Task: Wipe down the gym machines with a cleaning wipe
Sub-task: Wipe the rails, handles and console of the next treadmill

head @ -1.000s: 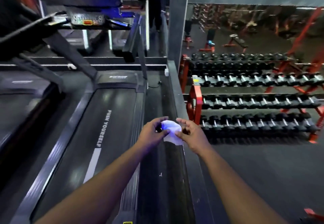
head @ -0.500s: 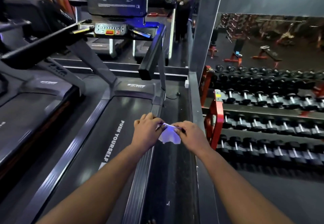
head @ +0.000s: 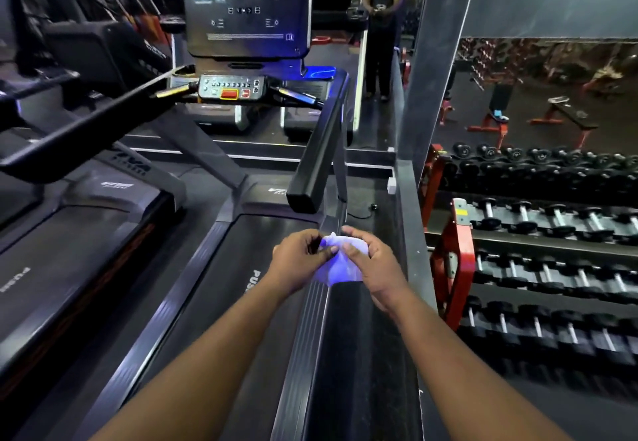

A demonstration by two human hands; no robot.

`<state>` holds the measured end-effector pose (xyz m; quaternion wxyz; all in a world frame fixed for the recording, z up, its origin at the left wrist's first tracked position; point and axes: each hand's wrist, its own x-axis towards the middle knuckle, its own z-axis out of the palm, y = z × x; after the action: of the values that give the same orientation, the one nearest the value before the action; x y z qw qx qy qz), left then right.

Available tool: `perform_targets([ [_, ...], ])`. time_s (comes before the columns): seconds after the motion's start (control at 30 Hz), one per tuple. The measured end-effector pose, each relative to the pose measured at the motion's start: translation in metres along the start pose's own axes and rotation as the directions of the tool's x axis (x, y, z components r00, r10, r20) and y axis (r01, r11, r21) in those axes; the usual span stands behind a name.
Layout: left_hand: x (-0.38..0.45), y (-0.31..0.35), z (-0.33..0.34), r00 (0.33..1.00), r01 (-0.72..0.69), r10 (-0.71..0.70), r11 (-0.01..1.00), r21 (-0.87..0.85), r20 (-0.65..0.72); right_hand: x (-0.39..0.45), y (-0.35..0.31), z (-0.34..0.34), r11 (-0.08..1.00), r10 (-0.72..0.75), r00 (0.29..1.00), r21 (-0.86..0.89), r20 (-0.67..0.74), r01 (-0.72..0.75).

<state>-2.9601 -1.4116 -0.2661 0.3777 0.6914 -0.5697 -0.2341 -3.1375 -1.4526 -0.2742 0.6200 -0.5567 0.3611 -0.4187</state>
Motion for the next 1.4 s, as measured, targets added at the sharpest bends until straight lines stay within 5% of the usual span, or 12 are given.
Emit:
perform_targets([
  [0.07,0.02,0.004,-0.009,0.992,-0.022,0.029,0.998,0.057,-0.125,0.032,0.004,-0.001,1.0,-0.015,1.0,-0.003,-0.008,0.015],
  [0.2,0.059,0.013,-0.023,0.912,-0.079,0.118,0.99,0.116,-0.393,0.101,0.006,0.003,0.989,-0.127,0.959,-0.104,-0.253,0.103],
  [0.33,0.103,0.022,-0.026,0.889,0.026,-0.016,1.0,0.014,-0.457,0.162,0.004,0.027,0.942,-0.307,0.892,-0.24,-0.332,0.235],
  [0.43,0.125,0.021,-0.026,0.89,0.121,-0.155,0.987,-0.104,-0.429,0.174,0.012,0.058,0.943,-0.313,0.92,-0.186,-0.234,0.274],
  [0.6,0.142,0.025,-0.023,0.909,0.225,-0.32,0.916,-0.332,-0.266,0.128,0.05,0.088,0.945,-0.262,0.947,-0.15,0.186,0.291],
  [0.8,0.155,0.017,-0.03,0.944,0.288,-0.313,0.938,-0.194,-0.107,0.165,0.046,0.074,0.957,-0.216,0.964,-0.162,0.158,0.241],
  [0.97,0.154,0.012,-0.032,0.973,0.204,-0.208,0.978,-0.05,-0.097,0.136,0.052,0.072,0.878,-0.377,0.883,-0.195,0.281,0.437],
  [1.13,0.153,0.009,-0.03,0.969,0.211,-0.218,0.975,-0.074,-0.116,0.163,0.052,0.066,0.911,-0.283,0.924,-0.23,0.257,0.343],
  [1.27,0.148,0.013,-0.03,0.948,0.267,-0.297,0.937,-0.223,-0.112,0.16,0.019,0.073,0.842,-0.355,0.867,-0.282,0.35,0.459],
  [1.4,0.148,0.012,-0.029,0.956,0.244,-0.257,0.964,-0.105,-0.143,0.133,0.047,0.073,0.827,-0.406,0.838,-0.244,0.365,0.507],
])
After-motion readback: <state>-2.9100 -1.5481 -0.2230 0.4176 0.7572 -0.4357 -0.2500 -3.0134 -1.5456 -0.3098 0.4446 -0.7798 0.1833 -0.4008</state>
